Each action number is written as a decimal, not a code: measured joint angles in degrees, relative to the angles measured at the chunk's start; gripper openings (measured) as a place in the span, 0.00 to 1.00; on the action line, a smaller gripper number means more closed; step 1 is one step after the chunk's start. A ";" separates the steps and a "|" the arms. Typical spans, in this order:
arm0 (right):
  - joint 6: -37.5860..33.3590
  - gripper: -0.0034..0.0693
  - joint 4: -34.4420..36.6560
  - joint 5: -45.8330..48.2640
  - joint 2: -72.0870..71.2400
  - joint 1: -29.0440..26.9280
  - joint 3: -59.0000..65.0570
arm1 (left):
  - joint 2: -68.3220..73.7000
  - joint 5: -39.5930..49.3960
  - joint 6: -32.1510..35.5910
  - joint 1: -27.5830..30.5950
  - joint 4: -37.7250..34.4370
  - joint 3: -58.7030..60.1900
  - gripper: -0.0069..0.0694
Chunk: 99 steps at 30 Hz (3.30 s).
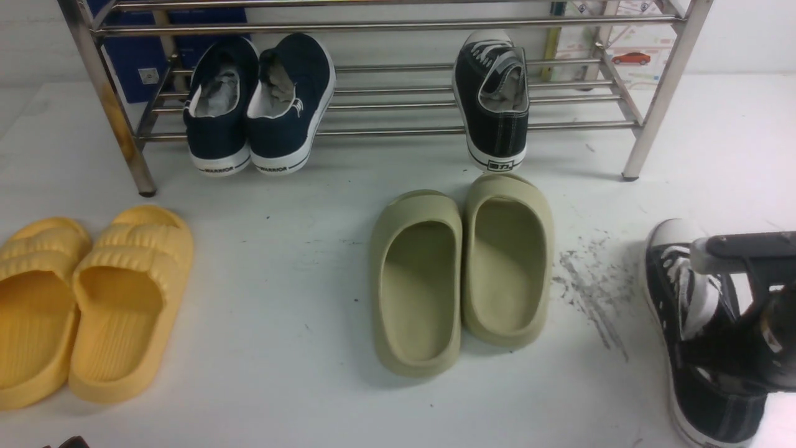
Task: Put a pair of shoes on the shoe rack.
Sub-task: Use the right arm to grab the shoe closest to it, then use the right arm to put a shoe into the shoe rack
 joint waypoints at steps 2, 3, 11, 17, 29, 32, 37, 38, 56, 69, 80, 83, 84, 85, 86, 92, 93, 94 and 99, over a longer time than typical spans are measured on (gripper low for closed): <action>-3.10 0.06 -1.27 -1.70 -3.98 -1.65 0.06 | 0.00 0.00 0.00 0.00 0.00 0.00 0.40; -4.24 0.06 -1.33 -2.89 -5.09 -2.35 0.11 | 0.00 0.00 0.00 0.00 0.00 0.00 0.40; -9.06 0.06 5.72 -13.90 -8.47 -9.49 -0.56 | 0.00 0.00 0.00 0.00 0.00 0.00 0.40; -9.15 0.06 7.89 -13.53 -5.03 -10.49 -4.45 | 0.00 0.00 0.00 0.00 0.00 0.00 0.40; -14.88 0.06 14.18 -13.63 8.79 -10.44 -21.74 | 0.00 0.00 0.00 0.00 0.00 0.00 0.40; -15.06 0.06 14.52 -13.68 12.56 -10.44 -25.97 | 0.00 0.00 0.00 0.00 0.00 0.00 0.40; -15.12 0.06 14.54 -13.48 18.95 -10.44 -32.36 | 0.00 0.00 0.00 0.00 0.00 0.00 0.40; -15.12 0.06 14.59 -13.31 20.77 -10.44 -34.83 | 0.00 0.00 0.00 0.00 0.00 0.00 0.40; -15.12 0.07 17.78 -11.22 36.82 -11.66 -57.98 | 0.00 0.00 0.00 0.00 0.00 0.00 0.40; -15.07 0.10 18.19 -12.38 40.22 -11.77 -61.22 | 0.00 0.00 0.00 0.00 0.00 0.00 0.40; -15.07 0.48 17.77 -13.51 38.59 -11.77 -61.35 | 0.00 0.00 0.00 0.00 0.00 0.00 0.40; -15.82 0.55 17.83 -12.25 35.75 -11.72 -61.35 | 0.00 0.00 0.00 0.00 0.00 0.00 0.40; -17.18 0.57 17.92 -10.72 33.64 -11.72 -61.40 | 0.00 0.00 0.00 0.00 0.00 0.00 0.40; -18.49 0.58 17.97 -9.44 31.68 -11.67 -61.47 | 0.00 0.00 0.00 0.00 0.00 0.00 0.40; -20.02 0.58 17.97 -7.67 30.36 -11.67 -61.61 | 0.00 0.00 0.00 0.00 0.00 0.00 0.40; -31.14 0.44 17.97 7.49 24.68 -11.78 -62.00 | 0.00 0.00 0.00 0.00 0.00 0.00 0.40; -31.86 0.43 18.09 8.55 24.68 -11.75 -62.00 | 0.00 0.00 0.00 0.00 0.00 0.00 0.40; -34.65 0.32 19.01 11.99 25.05 -12.00 -61.57 | 0.00 0.00 0.00 0.00 0.00 0.00 0.40; -41.50 0.05 26.17 15.09 28.88 -12.24 -58.97 | 0.00 0.00 0.00 0.00 0.00 0.00 0.40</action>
